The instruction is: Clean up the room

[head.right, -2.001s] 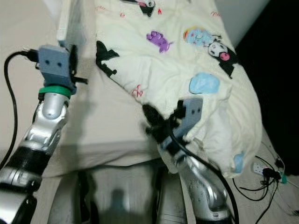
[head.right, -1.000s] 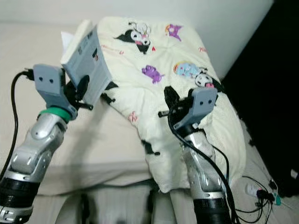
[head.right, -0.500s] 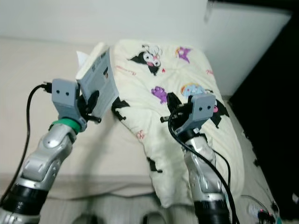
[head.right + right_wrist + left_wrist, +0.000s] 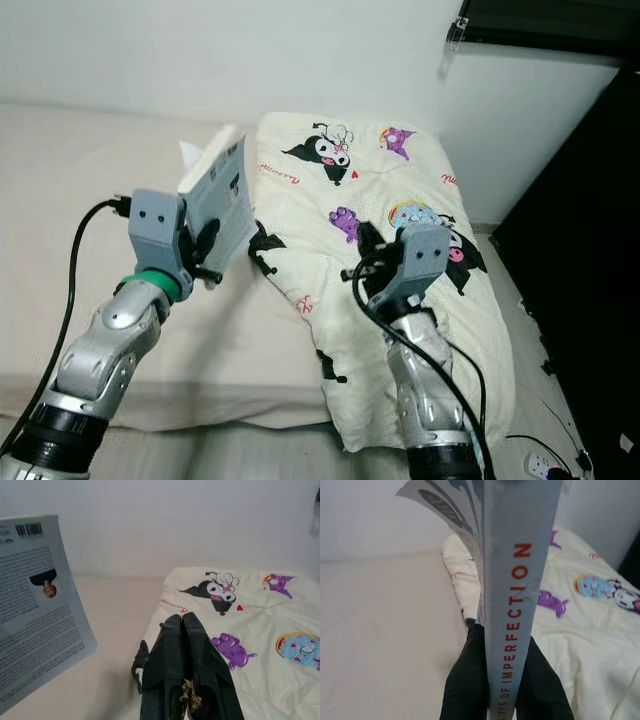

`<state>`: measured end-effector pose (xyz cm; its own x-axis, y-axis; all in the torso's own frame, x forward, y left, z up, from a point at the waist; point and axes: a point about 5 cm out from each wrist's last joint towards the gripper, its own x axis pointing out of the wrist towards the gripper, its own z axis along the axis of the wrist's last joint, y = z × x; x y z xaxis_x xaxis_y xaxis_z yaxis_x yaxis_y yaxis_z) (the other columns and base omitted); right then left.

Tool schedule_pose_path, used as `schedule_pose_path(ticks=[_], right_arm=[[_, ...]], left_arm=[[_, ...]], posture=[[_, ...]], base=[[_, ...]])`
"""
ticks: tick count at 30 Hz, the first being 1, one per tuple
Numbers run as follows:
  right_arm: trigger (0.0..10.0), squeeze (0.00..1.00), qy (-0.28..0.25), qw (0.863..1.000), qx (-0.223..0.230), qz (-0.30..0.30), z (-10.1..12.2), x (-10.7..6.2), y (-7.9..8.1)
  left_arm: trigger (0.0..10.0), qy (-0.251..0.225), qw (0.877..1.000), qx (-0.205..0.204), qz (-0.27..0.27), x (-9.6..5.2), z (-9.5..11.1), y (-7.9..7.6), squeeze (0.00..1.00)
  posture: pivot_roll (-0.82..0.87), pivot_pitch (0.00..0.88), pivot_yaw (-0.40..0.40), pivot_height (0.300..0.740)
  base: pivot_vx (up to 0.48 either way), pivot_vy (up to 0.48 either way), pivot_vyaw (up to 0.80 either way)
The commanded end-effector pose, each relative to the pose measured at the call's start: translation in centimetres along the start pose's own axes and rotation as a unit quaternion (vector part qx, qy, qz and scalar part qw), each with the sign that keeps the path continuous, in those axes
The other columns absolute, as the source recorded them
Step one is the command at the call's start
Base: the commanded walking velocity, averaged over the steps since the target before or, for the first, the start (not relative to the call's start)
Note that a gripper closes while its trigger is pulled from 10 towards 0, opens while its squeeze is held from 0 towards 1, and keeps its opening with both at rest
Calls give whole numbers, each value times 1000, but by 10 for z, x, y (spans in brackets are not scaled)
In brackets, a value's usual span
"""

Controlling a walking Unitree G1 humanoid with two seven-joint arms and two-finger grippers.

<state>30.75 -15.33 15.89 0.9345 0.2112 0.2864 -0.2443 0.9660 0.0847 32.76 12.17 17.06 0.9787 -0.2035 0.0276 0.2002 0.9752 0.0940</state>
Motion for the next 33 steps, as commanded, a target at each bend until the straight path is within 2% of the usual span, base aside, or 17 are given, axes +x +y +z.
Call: schedule_pose_path(ticks=[1, 12, 33], right_arm=[[10000, 0, 7, 1000, 4, -1, -6, -4, 3], [10000, 0, 4, 1000, 11, -8, -7, -3, 2], [10000, 0, 0, 1000, 12, -4, -10, -2, 6]], left_arm=[[10000, -16, 1000, 8, -10, 0, 2, -4, 0], [10000, -20, 999, 6, -32, 5, 5, -13, 0], [10000, -29, 999, 4, -34, 6, 6, -10, 0]], posture=[[-37, 41, 13, 740], [-42, 39, 23, 740], [-41, 31, 32, 740]], base=[[0, 0, 0], [0, 0, 0], [0, 345, 0]])
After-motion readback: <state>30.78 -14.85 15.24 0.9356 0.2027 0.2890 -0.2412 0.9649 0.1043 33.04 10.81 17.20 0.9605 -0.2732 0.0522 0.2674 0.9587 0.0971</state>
